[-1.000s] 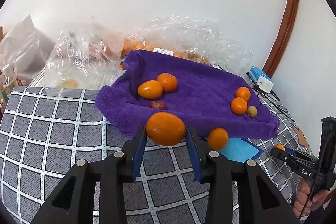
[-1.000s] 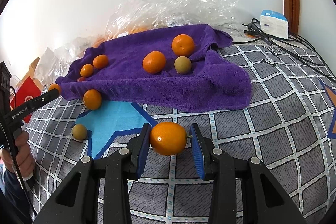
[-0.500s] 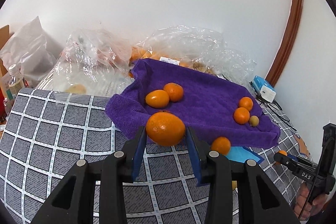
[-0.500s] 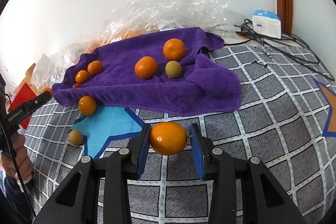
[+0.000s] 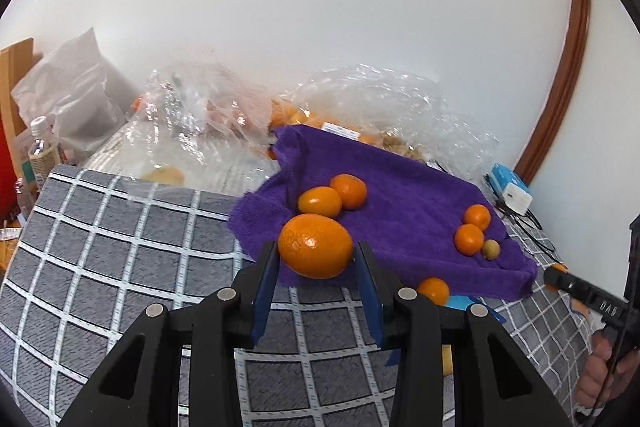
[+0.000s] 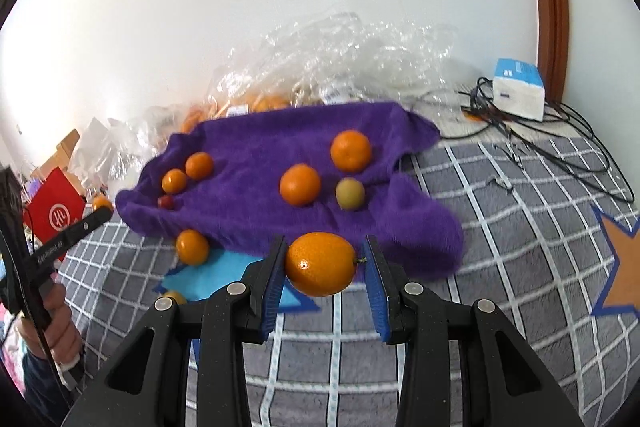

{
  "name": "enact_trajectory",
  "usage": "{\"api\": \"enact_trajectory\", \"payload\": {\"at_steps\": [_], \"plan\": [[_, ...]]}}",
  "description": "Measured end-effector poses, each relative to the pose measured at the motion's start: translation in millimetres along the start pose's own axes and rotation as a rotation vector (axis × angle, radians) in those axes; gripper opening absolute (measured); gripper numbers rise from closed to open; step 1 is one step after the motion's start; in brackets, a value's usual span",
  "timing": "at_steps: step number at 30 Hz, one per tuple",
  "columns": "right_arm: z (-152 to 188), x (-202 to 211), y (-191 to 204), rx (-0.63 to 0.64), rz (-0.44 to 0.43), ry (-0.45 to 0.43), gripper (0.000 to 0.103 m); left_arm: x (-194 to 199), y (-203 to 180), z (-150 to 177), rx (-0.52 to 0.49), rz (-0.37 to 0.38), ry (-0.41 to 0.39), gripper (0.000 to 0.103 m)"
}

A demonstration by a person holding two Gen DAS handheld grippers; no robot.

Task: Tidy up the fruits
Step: 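Carry both held oranges over the purple towel, then lower both oranges onto the towel and open both tools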

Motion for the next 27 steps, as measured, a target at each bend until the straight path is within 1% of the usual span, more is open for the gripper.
{"api": "enact_trajectory", "payload": {"at_steps": [3,9,17,20,27], "plan": [[-13,-9,0,0.001,0.001,-0.002,0.038,-1,5,-2,0.0,-0.024,-0.005,0.036],[-25,-42,7,0.021,0.001,0.045,0.038,-2,16,-3,0.022,-0.044,-0.011,0.036],[-25,-73,6,0.036,0.01,0.084,0.038,-5,18,-6,0.018,-0.057,-0.02,0.036],[-24,-75,3,0.035,0.005,0.085,0.038,-6,9,-6,0.007,-0.038,0.004,0.036],[-19,-82,-3,0.024,0.001,0.1,0.038,-19,-16,-24,-0.043,-0.043,0.063,0.036]]}}
Point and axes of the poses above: each gripper's, at about its wrist camera, not at the fingertips, and x roughly against the way its jaws point, y to its left, z to its underside, the point moved 10 cm from there along -x, roughly the way its jaws point, and after that the axes turned 7 degrees about z, right-handed, at the moved point
